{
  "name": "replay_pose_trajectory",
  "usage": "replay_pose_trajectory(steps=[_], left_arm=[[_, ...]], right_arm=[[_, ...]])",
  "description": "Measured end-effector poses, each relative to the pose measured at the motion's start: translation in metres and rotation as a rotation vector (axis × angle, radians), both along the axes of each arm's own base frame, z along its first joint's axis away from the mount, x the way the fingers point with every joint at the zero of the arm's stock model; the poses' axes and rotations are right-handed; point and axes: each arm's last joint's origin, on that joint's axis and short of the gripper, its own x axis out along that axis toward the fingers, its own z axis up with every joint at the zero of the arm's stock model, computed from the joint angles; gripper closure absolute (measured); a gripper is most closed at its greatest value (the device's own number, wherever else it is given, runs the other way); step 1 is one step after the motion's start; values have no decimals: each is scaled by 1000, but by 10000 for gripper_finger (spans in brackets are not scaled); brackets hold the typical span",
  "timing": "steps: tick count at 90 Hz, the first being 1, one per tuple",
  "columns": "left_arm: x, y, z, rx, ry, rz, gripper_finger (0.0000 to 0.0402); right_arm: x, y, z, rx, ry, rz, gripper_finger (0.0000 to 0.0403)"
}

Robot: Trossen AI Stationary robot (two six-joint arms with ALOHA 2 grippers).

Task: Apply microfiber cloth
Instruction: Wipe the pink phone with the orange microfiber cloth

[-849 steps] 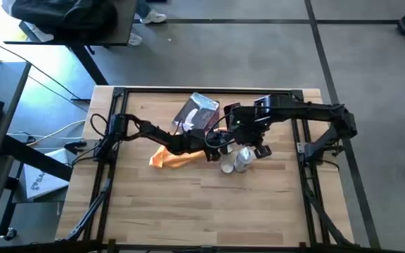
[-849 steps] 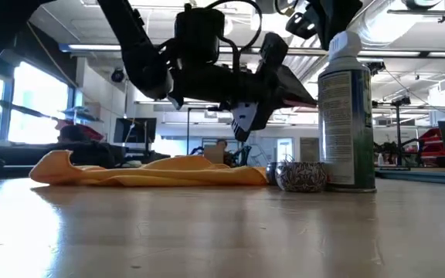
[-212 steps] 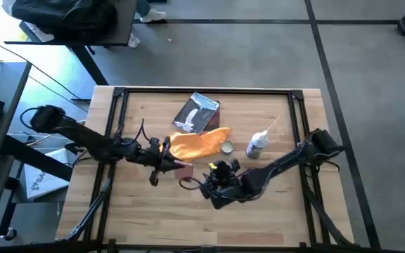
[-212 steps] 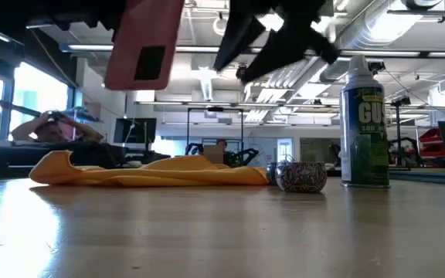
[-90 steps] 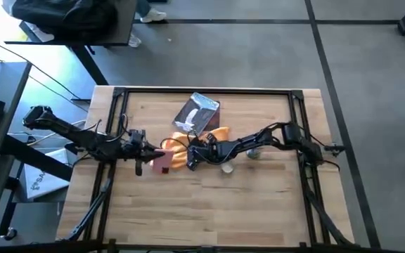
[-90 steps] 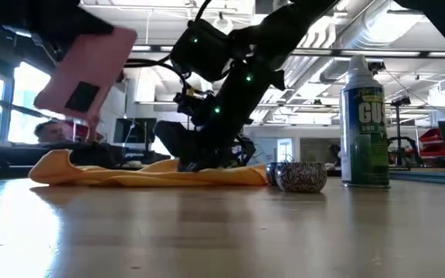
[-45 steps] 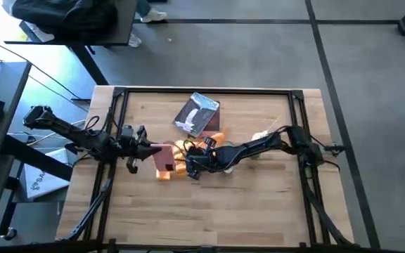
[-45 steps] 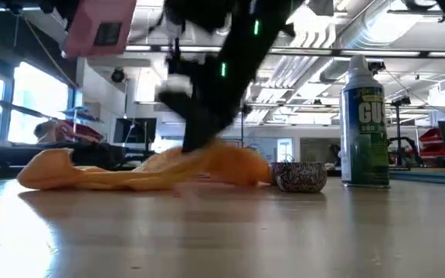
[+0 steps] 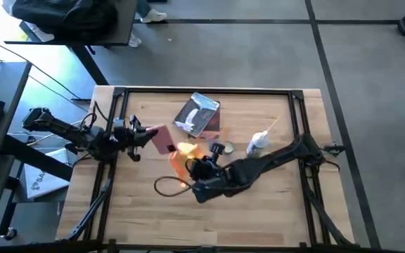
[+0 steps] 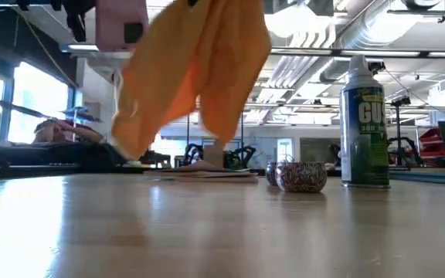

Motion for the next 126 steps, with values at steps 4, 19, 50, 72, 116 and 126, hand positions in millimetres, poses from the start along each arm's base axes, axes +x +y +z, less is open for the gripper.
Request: replay_pose_trajectory(steps=[4,19,50,72,116,126], left_arm=[[0,2,0,1,-6,3,383],[4,8,2,-57,-62,-52,383],[20,24,-4,-204,-94,-35,383],[41,33,-24,-359,-24,-12,383],[58,14,-41,-439,79,-298,383],[58,6,-41,-437,91,-340,383]], right_arm=[[-3,4,7,-38,-15,11,403],[-5,16,21,-168,-22,75,403],[23,-5,2,-40,-2,222,403],[28,-10,-8,9,31,282,403],[48,-54,0,-211,79,339,403],[56,-61,0,-96,25,472,403]])
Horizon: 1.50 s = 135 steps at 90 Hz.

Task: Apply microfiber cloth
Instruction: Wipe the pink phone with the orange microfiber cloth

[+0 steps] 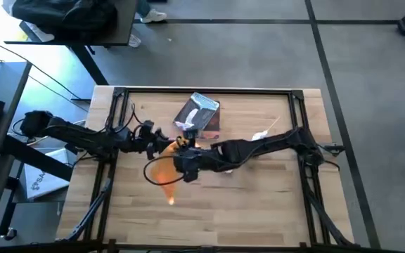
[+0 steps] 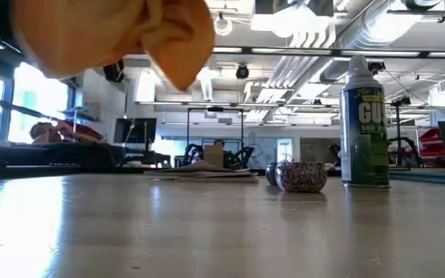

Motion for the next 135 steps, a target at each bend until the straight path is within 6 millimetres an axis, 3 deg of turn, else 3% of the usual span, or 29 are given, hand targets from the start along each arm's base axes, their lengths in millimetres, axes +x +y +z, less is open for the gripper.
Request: replay_pose_trajectory(steps=[13,22,32,46,63,89,110,135], left_arm=[[-3,-8,4,14,-36,-43,383],[-5,-10,10,23,-81,-44,383],[-7,-10,16,32,-144,-30,382],[-7,-9,18,-33,-170,-1,382],[-7,-6,20,-120,-179,90,382],[-4,-9,14,-117,-135,153,382],[-4,-8,15,-96,-143,169,382],[-4,-8,17,-80,-157,171,382]], right_arm=[[1,0,-5,152,49,125,403],[-3,10,-7,143,82,145,403],[-13,26,-9,0,132,138,403],[-19,42,-3,-350,101,32,403],[-8,24,10,-462,16,-61,403],[16,-18,-6,-231,25,165,403],[19,-23,-8,-249,21,118,403],[-2,-7,9,-377,40,-81,403]])
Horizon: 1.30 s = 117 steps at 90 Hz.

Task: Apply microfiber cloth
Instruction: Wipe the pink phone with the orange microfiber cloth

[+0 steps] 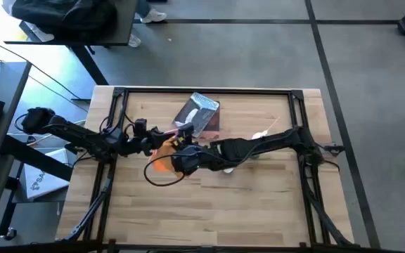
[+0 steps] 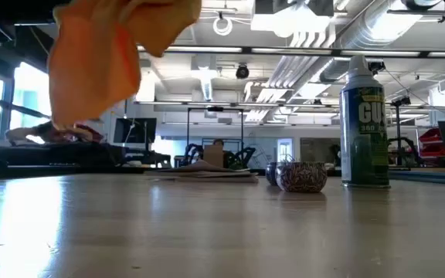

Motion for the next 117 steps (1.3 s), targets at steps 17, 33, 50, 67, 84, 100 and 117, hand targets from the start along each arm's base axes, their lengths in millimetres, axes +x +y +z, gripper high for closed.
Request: replay_pose_trajectory(steps=[17,33,50,67,84,100,117], left_arm=[[0,0,0,8,3,-3,382],[0,-1,1,11,-3,-18,382],[0,-1,0,12,1,-9,382],[0,0,0,2,0,-6,382],[0,2,-1,-44,9,58,382],[0,4,-6,-95,49,152,382],[0,7,-8,-88,71,195,382]], right_arm=[[-22,9,8,-173,64,-159,403],[-46,18,16,-416,116,-337,403],[-71,16,32,-448,20,-465,403],[-89,-13,38,-269,-144,-601,403],[-69,-32,26,171,-209,-619,403],[-36,-22,14,322,-167,-410,403],[-22,-9,21,413,-215,-220,403]])
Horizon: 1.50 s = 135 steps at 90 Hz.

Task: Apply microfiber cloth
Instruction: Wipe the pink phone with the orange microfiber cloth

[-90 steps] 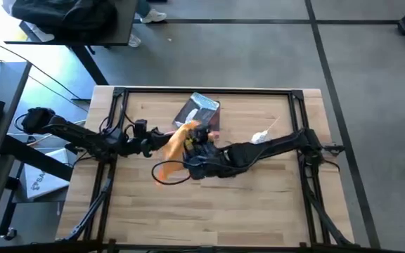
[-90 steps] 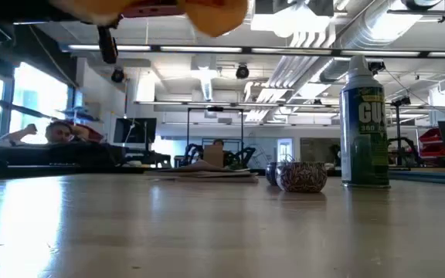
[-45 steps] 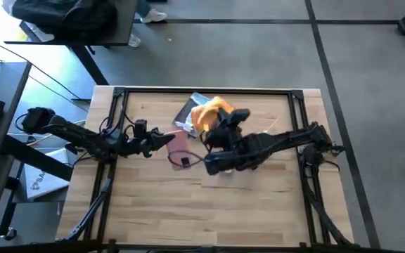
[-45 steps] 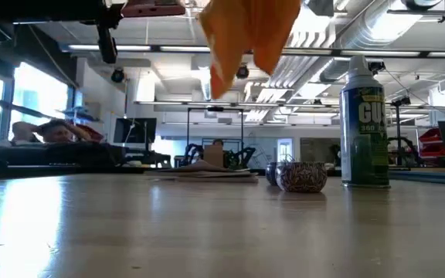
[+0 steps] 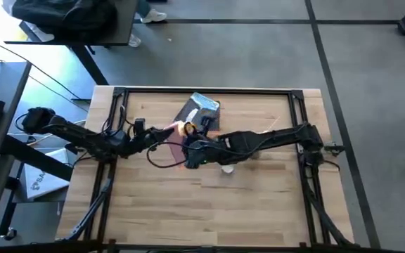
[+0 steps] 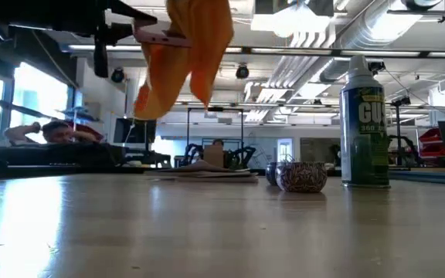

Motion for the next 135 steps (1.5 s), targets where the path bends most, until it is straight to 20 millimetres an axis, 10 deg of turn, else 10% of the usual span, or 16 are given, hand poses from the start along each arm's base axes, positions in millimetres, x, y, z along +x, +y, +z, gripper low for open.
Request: replay_pose_trajectory(steps=[72,135], left_arm=[[1,1,2,25,-18,-56,381],[1,1,2,50,-10,-70,381]], right_arm=[[39,-17,-32,102,-19,183,403],[29,-23,-30,-43,18,-43,403]])
